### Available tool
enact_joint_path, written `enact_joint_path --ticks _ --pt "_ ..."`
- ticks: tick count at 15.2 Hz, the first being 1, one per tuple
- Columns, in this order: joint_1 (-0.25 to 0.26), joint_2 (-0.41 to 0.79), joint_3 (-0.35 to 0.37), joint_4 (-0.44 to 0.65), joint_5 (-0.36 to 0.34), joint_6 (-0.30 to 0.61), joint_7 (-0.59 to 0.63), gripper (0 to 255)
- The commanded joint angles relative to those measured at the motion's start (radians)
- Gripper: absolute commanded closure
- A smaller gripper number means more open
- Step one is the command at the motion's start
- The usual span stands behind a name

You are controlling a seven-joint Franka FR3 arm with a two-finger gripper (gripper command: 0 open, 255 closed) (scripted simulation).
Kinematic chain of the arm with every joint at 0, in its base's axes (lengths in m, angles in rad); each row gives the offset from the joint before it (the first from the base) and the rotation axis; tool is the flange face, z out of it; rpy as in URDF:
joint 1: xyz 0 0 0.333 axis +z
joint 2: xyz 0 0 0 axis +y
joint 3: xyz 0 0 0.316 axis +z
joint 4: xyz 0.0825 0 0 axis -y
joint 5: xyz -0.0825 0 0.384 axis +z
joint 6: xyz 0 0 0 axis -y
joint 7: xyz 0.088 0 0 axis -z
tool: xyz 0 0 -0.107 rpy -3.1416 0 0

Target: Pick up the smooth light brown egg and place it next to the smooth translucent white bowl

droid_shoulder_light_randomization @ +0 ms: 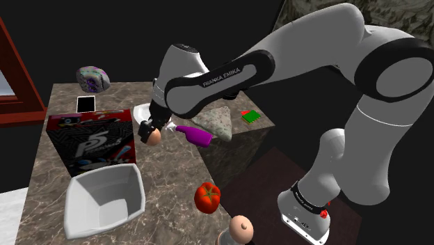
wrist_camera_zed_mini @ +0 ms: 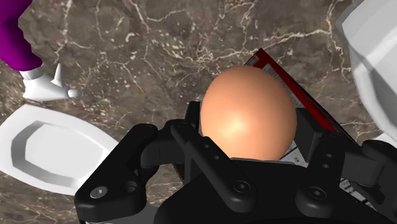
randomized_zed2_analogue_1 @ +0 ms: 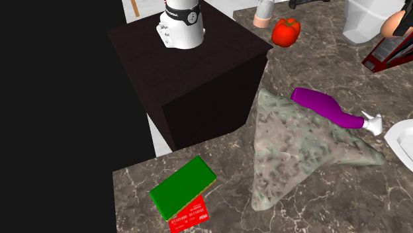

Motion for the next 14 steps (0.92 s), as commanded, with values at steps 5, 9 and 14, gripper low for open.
enact_joint_path --ticks 5,9,14 --pt "-0.006 0.052 0.014 -0.017 0.029 0.068 -0.027 255" --pt "-0.013 0.090 0.024 -0.021 0.050 0.109 -0.048 255" --pt "-0.023 0.141 0.041 -0.022 0.075 0.160 -0.074 255"
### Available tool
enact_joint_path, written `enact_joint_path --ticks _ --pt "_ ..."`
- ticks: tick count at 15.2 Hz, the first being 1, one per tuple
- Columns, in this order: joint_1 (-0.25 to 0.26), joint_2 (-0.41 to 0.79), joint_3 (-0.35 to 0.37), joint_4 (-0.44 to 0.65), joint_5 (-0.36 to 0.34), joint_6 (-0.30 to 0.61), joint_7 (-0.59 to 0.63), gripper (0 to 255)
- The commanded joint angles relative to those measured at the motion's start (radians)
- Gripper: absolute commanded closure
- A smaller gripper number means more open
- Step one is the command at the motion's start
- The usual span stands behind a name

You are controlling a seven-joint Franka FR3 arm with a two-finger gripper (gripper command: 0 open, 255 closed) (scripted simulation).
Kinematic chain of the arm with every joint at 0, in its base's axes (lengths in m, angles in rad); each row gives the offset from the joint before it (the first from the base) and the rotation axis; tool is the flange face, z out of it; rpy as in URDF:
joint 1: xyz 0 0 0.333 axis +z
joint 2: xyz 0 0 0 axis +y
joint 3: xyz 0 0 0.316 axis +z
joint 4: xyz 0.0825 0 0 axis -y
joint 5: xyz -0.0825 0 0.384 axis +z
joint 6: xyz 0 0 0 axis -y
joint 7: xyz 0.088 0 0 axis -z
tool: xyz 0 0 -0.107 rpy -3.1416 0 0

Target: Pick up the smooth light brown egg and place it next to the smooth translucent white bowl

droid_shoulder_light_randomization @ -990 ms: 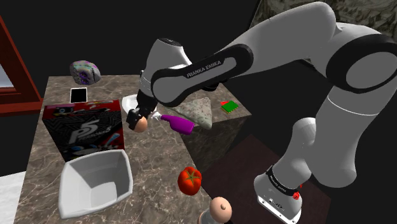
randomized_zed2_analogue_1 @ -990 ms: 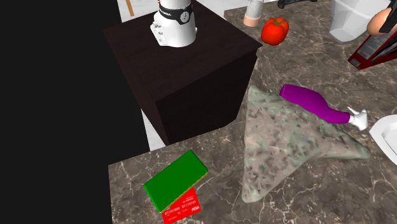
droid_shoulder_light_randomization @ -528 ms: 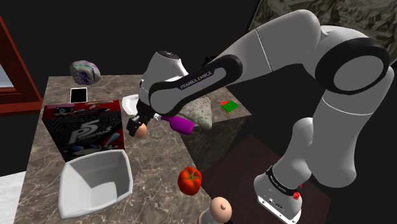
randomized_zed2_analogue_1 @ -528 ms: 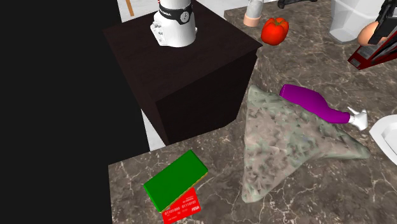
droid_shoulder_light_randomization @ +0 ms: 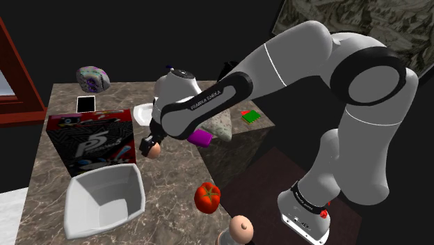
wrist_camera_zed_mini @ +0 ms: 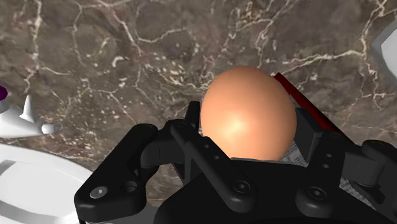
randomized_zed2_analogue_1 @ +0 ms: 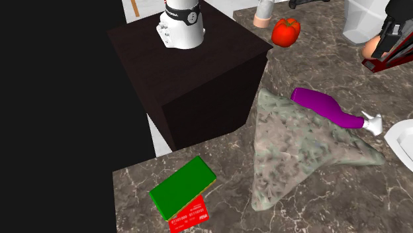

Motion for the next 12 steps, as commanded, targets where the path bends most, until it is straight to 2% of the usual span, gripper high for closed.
enact_joint_path --ticks 1,12 --pt "-0.007 0.025 0.007 0.005 0.011 0.020 -0.013 255" --pt "-0.030 0.120 0.041 0.018 0.052 0.102 -0.057 255"
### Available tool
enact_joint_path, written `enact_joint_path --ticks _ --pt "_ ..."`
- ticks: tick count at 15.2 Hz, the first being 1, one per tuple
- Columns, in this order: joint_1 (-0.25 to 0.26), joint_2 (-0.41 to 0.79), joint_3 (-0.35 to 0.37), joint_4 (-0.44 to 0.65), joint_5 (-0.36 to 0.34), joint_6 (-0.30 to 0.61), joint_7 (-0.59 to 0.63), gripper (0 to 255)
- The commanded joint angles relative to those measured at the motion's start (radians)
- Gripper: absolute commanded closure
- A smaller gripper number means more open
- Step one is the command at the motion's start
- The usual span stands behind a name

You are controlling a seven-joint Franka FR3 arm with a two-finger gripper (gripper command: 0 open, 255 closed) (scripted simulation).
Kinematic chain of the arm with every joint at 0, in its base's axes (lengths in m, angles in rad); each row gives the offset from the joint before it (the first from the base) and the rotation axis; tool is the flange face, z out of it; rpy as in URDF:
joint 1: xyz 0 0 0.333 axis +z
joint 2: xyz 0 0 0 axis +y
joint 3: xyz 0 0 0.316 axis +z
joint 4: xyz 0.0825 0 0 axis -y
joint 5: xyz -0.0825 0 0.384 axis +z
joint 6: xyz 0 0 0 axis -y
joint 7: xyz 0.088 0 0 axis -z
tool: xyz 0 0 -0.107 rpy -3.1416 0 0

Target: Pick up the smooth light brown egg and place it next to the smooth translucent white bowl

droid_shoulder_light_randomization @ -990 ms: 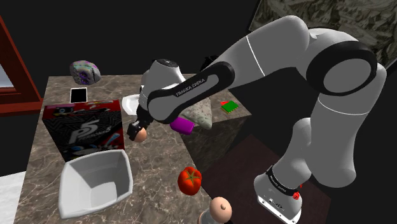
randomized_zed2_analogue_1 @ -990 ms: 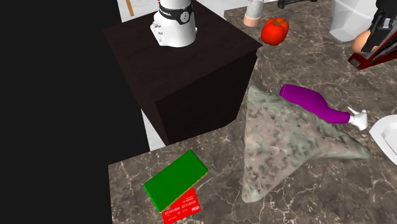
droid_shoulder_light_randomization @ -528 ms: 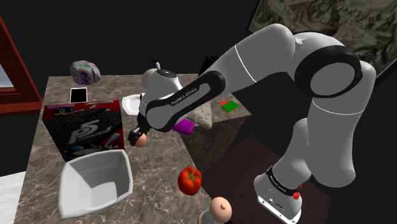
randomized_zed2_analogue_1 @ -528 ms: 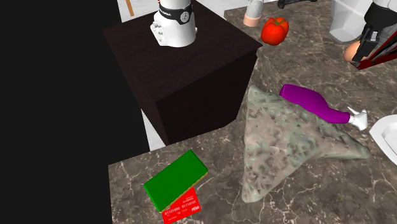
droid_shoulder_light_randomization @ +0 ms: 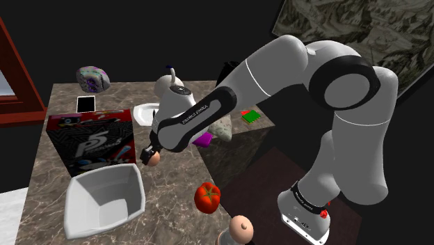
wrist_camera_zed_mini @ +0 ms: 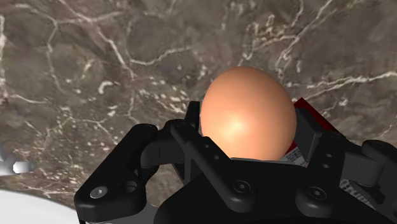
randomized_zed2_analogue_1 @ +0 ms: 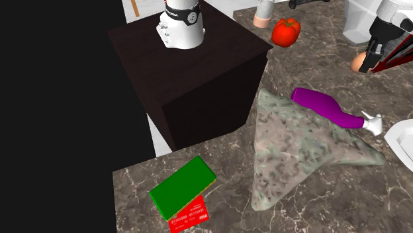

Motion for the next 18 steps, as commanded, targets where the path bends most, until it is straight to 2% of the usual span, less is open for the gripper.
enact_joint_path --ticks 1,5,6,11,15,18 --pt "0.000 0.003 0.001 0.002 0.001 0.002 -0.001 255" --pt "0.000 0.003 0.001 0.002 0.001 0.002 -0.001 255" --pt "0.000 0.003 0.001 0.002 0.001 0.002 -0.001 0" --pt "0.000 0.003 0.001 0.002 0.001 0.002 -0.001 0" --pt "0.013 -0.124 -0.032 -0.053 -0.033 -0.072 0.025 0" --pt "0.012 -0.124 -0.032 -0.053 -0.033 -0.072 0.025 0"
